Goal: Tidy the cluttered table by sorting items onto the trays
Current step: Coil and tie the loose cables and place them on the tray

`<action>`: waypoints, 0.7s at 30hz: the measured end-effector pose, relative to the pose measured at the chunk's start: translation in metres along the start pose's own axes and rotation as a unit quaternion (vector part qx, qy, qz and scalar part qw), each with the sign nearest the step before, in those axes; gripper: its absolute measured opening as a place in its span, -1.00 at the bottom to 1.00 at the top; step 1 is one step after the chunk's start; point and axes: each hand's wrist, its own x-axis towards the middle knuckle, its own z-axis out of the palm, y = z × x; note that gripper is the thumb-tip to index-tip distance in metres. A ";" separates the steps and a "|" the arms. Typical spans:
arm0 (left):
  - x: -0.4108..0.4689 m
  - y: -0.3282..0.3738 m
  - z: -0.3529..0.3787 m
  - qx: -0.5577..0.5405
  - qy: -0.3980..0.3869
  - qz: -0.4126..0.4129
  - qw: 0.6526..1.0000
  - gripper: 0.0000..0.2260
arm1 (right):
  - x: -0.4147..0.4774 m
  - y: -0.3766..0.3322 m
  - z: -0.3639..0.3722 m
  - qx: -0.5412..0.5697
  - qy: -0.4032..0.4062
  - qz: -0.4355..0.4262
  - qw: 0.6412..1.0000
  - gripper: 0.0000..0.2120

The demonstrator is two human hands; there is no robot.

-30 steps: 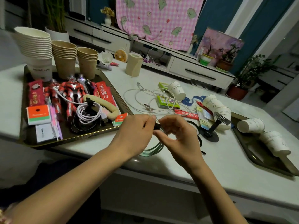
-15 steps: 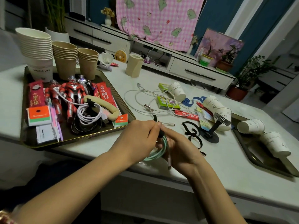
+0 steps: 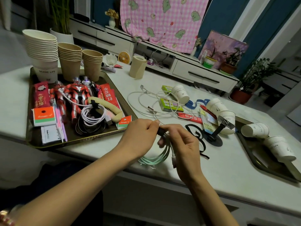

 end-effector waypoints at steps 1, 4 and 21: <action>0.000 0.000 -0.001 0.011 -0.001 0.002 1.000 -0.58 | 0.000 0.001 0.000 0.006 -0.009 0.010 1.000 -0.79; 0.001 0.001 -0.005 0.040 -0.010 0.010 0.999 -0.59 | 0.003 0.000 0.001 -0.005 -0.025 0.040 0.999 -0.90; 0.010 -0.021 -0.087 -0.105 0.043 -0.229 0.967 -0.70 | 0.053 -0.008 0.067 -0.507 -0.257 -0.343 0.748 -0.64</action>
